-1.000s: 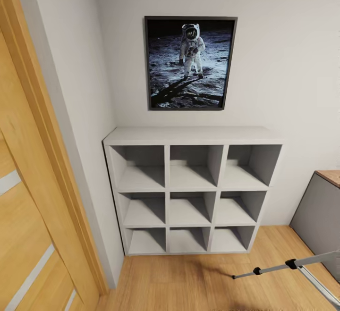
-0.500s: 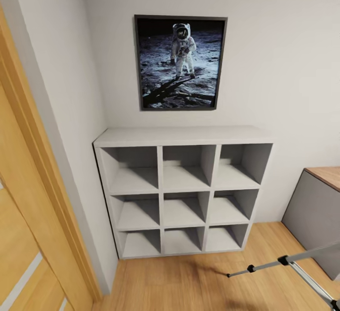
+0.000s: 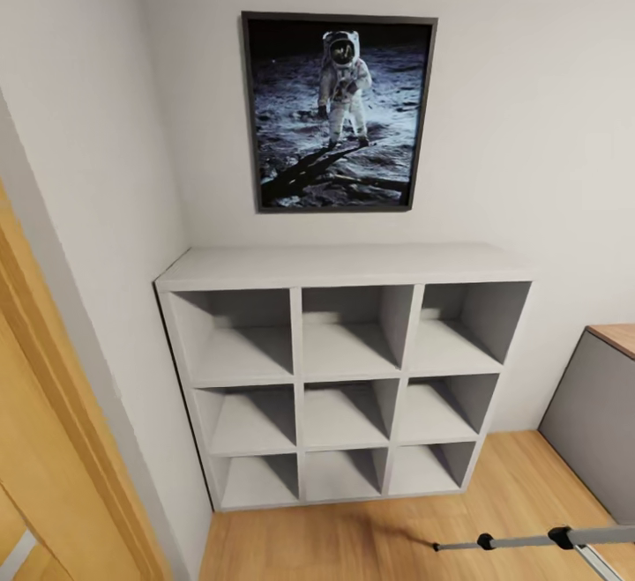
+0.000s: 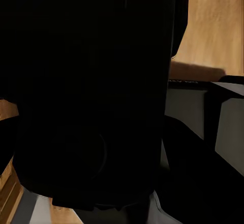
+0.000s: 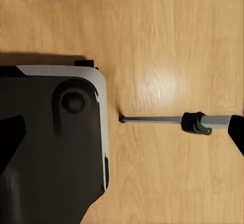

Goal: Attach the digital camera to the camera tripod in the bedroom.

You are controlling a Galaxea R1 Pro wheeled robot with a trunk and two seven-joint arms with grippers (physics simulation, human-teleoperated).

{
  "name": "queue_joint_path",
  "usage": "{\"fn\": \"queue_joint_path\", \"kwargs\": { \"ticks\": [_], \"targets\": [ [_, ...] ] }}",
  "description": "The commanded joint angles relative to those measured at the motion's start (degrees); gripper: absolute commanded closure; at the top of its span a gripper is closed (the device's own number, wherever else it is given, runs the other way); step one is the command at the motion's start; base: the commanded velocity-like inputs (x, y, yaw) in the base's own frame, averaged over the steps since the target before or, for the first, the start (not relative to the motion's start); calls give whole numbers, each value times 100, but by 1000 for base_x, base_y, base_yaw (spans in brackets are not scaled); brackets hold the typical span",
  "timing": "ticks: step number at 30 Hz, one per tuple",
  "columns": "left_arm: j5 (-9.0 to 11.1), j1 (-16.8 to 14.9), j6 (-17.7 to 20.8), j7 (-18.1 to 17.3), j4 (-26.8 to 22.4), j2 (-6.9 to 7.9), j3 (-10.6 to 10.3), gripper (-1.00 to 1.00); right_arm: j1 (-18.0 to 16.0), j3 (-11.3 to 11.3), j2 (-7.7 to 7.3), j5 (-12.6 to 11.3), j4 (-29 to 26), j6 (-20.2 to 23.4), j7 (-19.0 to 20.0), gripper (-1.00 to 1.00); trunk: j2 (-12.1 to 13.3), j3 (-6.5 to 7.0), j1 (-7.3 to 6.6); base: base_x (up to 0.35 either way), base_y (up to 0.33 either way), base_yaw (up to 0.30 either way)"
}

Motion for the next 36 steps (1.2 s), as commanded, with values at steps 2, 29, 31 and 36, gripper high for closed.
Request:
{"fn": "queue_joint_path", "kwargs": {
  "ticks": [2, 29, 31, 36],
  "targets": [
    [52, -2, 21, -21, -1, 2, -48, 100, -6, -4, -3, 6, 17, -34, -10, -100, -3, -2, 5, 321, 0, 0],
    [52, -2, 17, -21, 0, 11, -40, 100, -6, -2, -6, 6, 19, -17, -11, -100, -3, -2, 5, 164, 0, 0],
    [52, -2, 17, -21, 0, 11, -42, 100, -6, -2, -6, 6, 18, -14, -11, -100, -3, -2, 5, 0, 0, 0],
    [52, -2, 17, -21, 0, 11, -40, 100, -6, -2, -3, 6, 17, -21, -11, -100, -3, -2, 5, 0, 0, 0]
  ]
}}
